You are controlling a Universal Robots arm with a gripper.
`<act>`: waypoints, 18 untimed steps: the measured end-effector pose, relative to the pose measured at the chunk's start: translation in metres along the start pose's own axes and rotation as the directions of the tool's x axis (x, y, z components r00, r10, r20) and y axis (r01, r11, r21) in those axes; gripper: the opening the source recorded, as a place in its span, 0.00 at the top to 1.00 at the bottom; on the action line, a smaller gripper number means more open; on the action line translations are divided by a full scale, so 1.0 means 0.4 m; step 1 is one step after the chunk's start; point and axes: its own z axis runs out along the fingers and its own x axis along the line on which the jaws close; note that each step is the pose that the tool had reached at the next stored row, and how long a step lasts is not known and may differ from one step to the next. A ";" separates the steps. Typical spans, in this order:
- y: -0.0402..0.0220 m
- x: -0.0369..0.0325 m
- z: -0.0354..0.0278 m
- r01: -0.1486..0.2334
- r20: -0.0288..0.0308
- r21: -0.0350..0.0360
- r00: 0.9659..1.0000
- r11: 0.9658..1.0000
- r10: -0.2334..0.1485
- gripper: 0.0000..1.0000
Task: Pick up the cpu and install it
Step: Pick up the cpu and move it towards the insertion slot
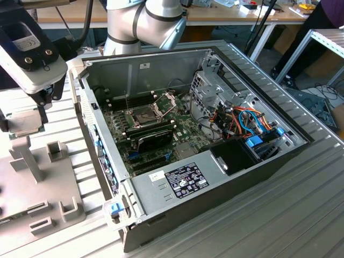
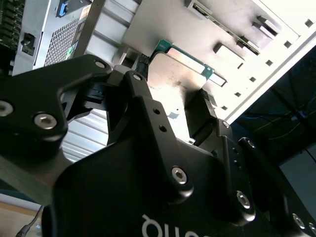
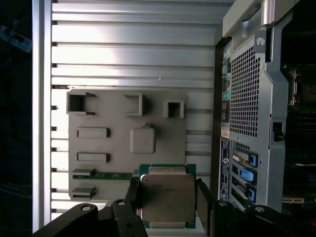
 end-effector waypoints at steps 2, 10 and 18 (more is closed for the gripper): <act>0.000 -0.009 0.000 0.000 0.000 0.000 1.000 1.000 0.000 0.45; -0.001 -0.032 -0.001 0.000 0.000 0.000 1.000 1.000 0.000 0.45; -0.002 -0.064 -0.001 0.000 0.000 0.000 1.000 1.000 0.000 0.45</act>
